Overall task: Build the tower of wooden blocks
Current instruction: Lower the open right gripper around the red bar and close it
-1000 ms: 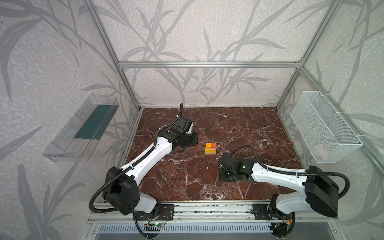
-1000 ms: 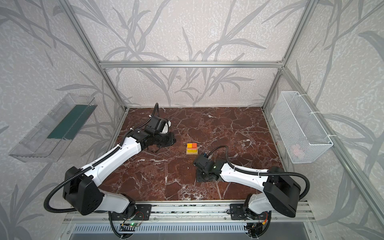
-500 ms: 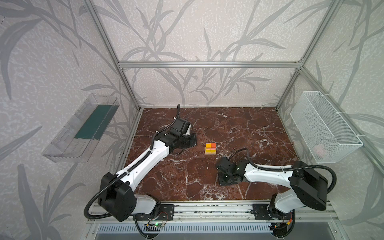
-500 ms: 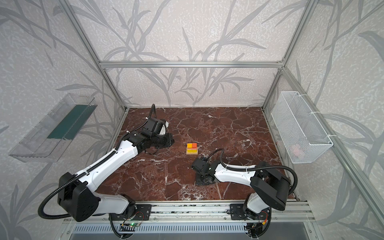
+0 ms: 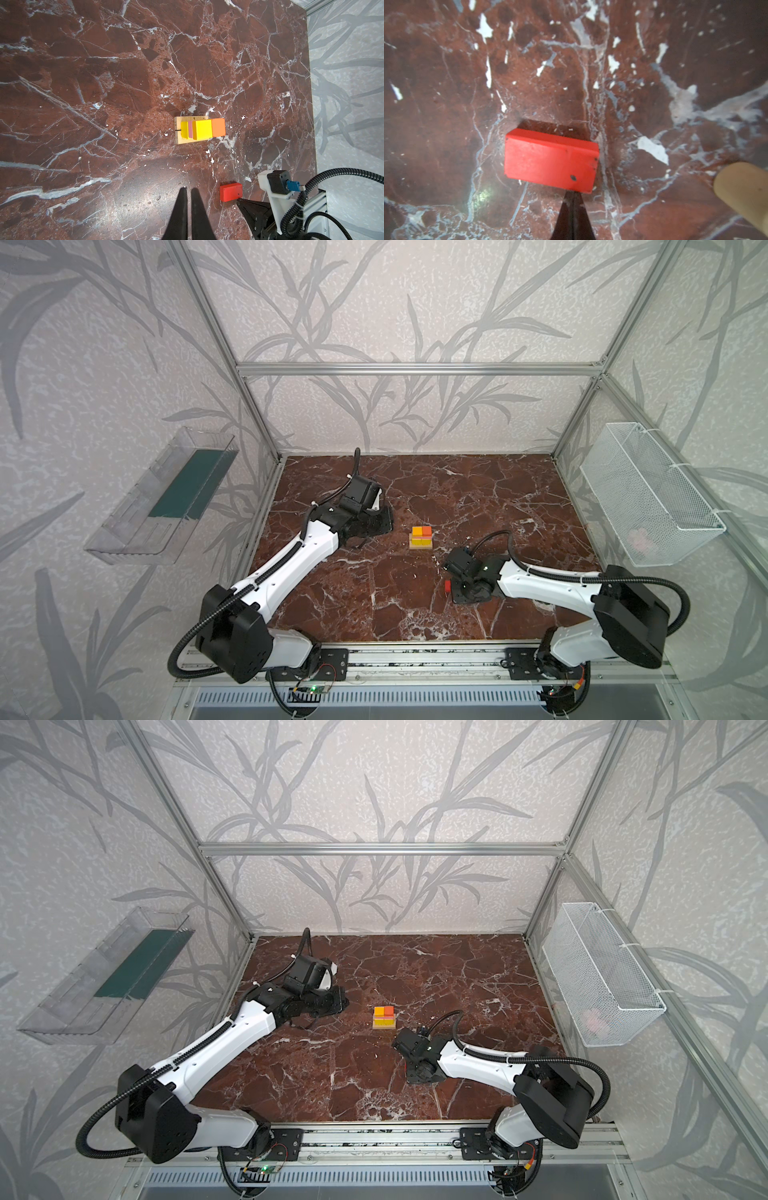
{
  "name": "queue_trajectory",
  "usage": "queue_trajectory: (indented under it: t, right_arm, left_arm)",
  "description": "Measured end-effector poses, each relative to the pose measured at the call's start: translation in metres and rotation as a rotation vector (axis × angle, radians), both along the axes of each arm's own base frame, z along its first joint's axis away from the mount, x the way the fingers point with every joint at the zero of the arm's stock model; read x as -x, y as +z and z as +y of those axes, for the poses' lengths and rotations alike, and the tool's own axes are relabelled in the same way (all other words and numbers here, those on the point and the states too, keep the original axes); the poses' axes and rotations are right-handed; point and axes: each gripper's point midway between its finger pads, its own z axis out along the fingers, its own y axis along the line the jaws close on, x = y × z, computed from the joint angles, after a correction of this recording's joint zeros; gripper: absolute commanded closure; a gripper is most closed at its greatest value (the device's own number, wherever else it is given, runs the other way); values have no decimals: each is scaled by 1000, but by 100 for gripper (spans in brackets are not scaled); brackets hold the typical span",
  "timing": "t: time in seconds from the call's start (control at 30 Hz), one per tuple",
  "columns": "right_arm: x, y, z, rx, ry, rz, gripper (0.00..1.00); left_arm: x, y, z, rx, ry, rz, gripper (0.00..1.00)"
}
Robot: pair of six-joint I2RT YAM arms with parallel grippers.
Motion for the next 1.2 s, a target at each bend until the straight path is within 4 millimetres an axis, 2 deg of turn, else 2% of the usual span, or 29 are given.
queue_trajectory:
  t: [0.1, 0.3, 0.47, 0.6, 0.8, 1.03, 1.2]
  right_arm:
    - [-2, 6, 0, 12, 10, -5, 99]
    - [0, 25, 5, 4, 36, -56, 48]
    - [-3, 32, 18, 15, 52, -76, 29]
    - [-6, 23, 25, 51, 43, -62, 17]
    - [-11, 12, 22, 104, 10, -56, 12]
    - [-16, 13, 22, 104, -48, -82, 13]
    - [-18, 7, 21, 112, -79, -76, 15]
  left_arm:
    - [0, 0, 0, 0, 0, 0, 93]
    - [0, 0, 1, -4, 3, -2, 93]
    - [-1, 0, 3, -13, 13, -12, 93]
    - [-1, 2, 6, -19, 16, -22, 93]
    - [0, 2, 7, -26, 14, -28, 93]
    - [-1, 2, 7, -29, 9, -31, 93]
    - [-1, 2, 8, -31, 7, -33, 93]
